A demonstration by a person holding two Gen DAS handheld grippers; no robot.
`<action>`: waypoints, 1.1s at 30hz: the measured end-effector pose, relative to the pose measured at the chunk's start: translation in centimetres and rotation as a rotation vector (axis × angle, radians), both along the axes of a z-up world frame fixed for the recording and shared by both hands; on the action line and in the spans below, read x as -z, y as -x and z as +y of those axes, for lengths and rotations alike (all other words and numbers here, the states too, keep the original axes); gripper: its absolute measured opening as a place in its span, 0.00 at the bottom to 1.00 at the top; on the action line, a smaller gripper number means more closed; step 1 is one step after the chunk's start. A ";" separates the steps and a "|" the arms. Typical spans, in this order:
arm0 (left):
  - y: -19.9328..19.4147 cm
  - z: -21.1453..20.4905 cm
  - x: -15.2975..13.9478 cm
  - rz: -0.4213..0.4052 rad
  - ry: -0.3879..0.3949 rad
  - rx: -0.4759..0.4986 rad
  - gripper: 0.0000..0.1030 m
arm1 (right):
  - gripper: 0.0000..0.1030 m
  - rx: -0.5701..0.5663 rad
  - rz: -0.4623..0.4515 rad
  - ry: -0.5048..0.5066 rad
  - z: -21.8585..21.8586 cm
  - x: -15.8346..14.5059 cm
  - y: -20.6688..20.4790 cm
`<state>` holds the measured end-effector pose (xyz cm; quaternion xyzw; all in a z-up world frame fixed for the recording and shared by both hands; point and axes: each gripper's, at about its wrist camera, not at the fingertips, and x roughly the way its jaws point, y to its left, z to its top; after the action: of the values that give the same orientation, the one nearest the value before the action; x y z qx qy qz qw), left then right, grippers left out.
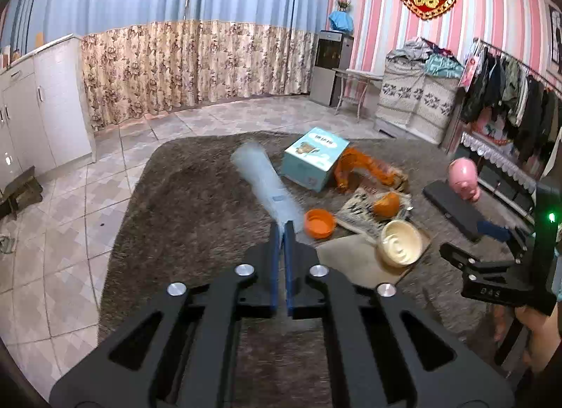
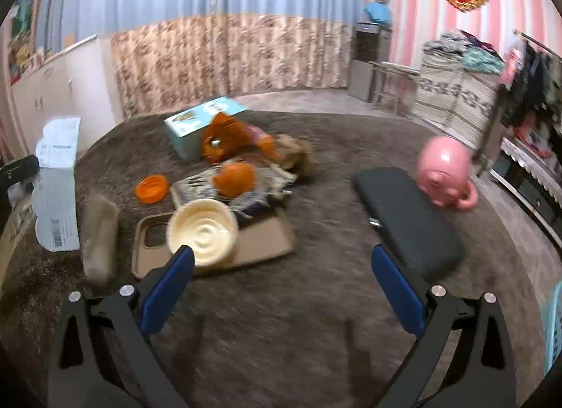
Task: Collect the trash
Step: 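Grasp the white paper slip with the left tool while the right tool grasps the cream bowl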
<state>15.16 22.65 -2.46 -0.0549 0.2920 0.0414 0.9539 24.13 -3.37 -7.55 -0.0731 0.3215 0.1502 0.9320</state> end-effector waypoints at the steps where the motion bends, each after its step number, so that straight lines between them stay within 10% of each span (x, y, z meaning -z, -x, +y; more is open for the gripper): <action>1: -0.1 0.1 0.2 0.001 -0.017 -0.003 0.00 | 0.95 -0.008 0.009 0.001 0.7 0.2 -0.3; 11: -0.8 1.0 1.3 0.010 0.029 0.022 0.00 | 0.95 -0.050 0.080 0.050 4.2 2.1 -1.7; 15: -0.8 0.6 1.4 0.007 0.021 0.028 0.00 | 0.63 -0.094 0.110 0.054 4.8 2.5 -1.8; 20: -0.8 -1.0 0.9 0.008 0.008 0.038 0.00 | 0.59 -0.108 0.066 -0.005 3.4 1.4 -0.7; 33: -0.7 -11.5 -3.5 -0.099 -0.003 0.168 0.00 | 0.59 0.179 -0.095 -0.045 -14.8 -5.5 5.7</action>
<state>15.91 11.11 1.08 -0.0305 0.2482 -0.0411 0.9674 18.45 -18.20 -2.09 -0.0301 0.2788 0.0698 0.9573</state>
